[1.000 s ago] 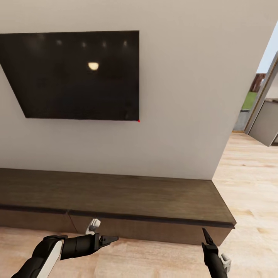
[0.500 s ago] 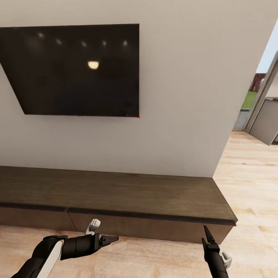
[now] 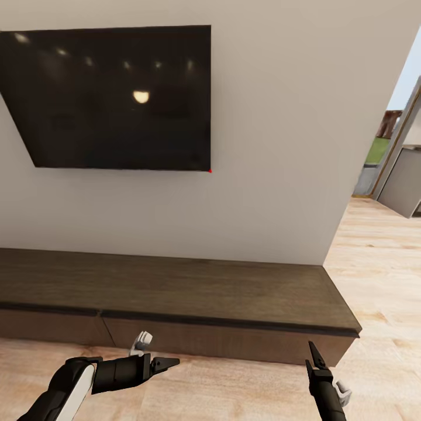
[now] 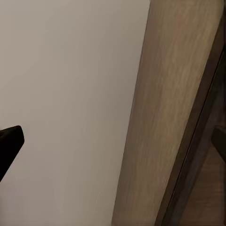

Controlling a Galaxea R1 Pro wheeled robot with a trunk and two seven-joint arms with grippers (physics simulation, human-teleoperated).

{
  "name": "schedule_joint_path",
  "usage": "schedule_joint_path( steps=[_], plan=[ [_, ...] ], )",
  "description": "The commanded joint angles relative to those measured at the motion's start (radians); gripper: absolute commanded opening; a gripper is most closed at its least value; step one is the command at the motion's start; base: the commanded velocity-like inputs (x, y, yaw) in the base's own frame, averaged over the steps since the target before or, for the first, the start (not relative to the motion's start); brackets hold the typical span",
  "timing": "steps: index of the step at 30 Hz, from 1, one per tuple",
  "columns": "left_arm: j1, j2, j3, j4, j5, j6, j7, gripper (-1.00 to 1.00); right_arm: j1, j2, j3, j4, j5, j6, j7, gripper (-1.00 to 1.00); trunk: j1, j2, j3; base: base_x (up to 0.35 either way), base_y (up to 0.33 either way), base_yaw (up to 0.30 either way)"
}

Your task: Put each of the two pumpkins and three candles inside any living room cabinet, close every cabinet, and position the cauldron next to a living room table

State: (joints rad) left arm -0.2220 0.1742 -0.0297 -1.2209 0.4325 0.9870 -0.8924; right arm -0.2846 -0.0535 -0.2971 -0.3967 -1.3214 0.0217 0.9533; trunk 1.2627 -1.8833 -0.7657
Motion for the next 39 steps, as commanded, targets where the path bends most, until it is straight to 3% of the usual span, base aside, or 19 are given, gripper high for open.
schedule_joint_path(
  steps=[1,6,10,34,39],
  plan=[
    [-0.001,0.001,-0.001,0.000,0.001,0.004,-0.006,1.00,-0.001,0.000,0.001,0.001,-0.006,0.002,0.004,1.00,0.004,-0.008,-0.004,0.000,0.000,0.000],
    [0.001,0.002,-0.001,0.000,-0.004,0.004,-0.072,1.00,-0.001,-0.001,0.001,0.001,-0.007,0.006,0.083,1.00,0.023,-0.043,-0.020,0.000,0.000,0.000],
    [0.001,0.002,-0.001,0.001,-0.007,0.004,-0.089,1.00,-0.001,-0.002,0.001,0.003,-0.007,0.011,0.115,1.00,0.038,-0.071,-0.032,0.000,0.000,0.000],
    [0.001,0.001,-0.001,0.008,-0.008,0.004,-0.092,1.00,-0.001,-0.002,-0.001,0.015,-0.009,0.012,0.117,1.00,0.130,-0.239,-0.108,0.000,0.000,0.000],
    [0.001,0.001,-0.001,0.009,-0.008,0.004,-0.092,1.00,-0.001,-0.002,-0.001,0.016,-0.033,0.012,0.116,1.00,0.149,-0.274,-0.123,0.000,0.000,0.000]
  ],
)
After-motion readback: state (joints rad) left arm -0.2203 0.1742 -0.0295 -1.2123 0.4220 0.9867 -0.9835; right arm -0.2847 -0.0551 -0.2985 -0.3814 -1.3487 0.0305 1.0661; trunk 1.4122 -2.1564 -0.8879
